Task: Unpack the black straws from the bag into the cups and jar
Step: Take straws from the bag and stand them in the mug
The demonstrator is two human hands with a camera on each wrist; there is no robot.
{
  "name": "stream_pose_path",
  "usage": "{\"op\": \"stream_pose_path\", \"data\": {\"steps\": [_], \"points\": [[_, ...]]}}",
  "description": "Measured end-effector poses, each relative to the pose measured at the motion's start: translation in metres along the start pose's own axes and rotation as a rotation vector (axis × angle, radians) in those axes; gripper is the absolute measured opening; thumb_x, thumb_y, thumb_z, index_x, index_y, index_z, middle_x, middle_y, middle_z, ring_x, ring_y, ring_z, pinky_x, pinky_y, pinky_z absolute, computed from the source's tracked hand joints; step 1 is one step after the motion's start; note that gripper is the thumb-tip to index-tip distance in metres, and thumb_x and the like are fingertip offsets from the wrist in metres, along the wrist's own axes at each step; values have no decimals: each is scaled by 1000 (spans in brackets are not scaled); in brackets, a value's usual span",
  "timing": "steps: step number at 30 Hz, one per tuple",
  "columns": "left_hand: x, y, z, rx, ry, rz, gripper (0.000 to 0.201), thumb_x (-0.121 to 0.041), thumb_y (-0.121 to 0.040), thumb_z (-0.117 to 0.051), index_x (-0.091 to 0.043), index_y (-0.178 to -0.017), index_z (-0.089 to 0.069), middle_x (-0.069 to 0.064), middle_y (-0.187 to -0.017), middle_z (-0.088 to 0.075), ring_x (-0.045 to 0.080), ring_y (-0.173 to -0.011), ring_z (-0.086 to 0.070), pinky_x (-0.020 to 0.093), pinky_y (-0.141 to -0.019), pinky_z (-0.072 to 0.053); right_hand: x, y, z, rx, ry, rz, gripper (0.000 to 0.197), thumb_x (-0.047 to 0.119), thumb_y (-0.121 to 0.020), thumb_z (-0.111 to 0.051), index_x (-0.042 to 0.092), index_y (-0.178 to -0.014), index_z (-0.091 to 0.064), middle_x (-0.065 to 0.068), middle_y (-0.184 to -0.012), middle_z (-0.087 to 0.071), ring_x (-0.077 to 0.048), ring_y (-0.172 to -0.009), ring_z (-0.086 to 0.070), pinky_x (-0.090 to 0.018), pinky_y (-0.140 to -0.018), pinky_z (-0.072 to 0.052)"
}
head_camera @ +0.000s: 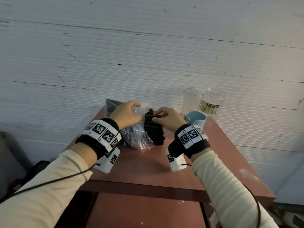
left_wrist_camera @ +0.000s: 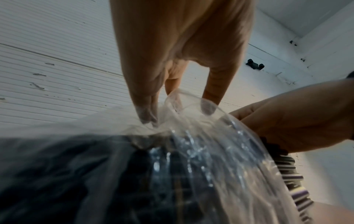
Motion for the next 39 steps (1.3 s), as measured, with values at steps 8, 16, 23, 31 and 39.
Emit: {"op": "stream_pose_path", "data": {"steps": [8,16,23,31,39], "points": [[-2,5,3,45,-45,5,56,-26,-92,-63,-26,-143,-41,2,-153,-37,14,-117,-56,3,-52,-35,-12,4,19,117,-212,-84,26,31,-89,-65,29,-115,-59,-7,-113,-65,-18,-104,-64,-31,-85,-55],[8,-1,0,61,-15,22,58,-23,-89,-68,-24,-142,-43,3,-152,-39,16,-132,-45,9,-75,-33,-18,5,23,50,-282,-25,8,4,-89,-64,11,-93,-66,-12,-90,-65,-22,-79,-65,-31,-81,-58],[10,-7,-3,58,14,29,59,-19,-88,-69,-22,-141,-45,4,-152,-39,18,-138,-39,19,-91,-29,-18,7,21,69,-373,-160,32,24,-92,-64,19,-121,-54,-9,-101,-65,-16,-82,-63,-29,-74,-57],[17,-14,-5,63,48,28,60,-14,-85,-72,-20,-139,-48,7,-151,-41,21,-139,-38,24,-100,-33,-26,1,26,-23,-443,-80,7,3,-91,-62,0,-98,-62,-13,-86,-63,-17,-76,-64,-16,-61,-57],[20,-19,-5,82,73,20,60,-10,-83,-73,-23,-137,-50,8,-150,-41,21,-140,-37,29,-105,-34,-29,6,13,69,-585,-166,15,11,-94,-59,4,-107,-62,-14,-106,-61,-19,-90,-64,-26,-74,-59]]}}
Point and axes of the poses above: each hand's wrist, its own y-axis away from the middle knuckle, its own z-axis out of the back of the hand, x = y × z, the point moved 2 cm from there along -y, towards the middle knuckle
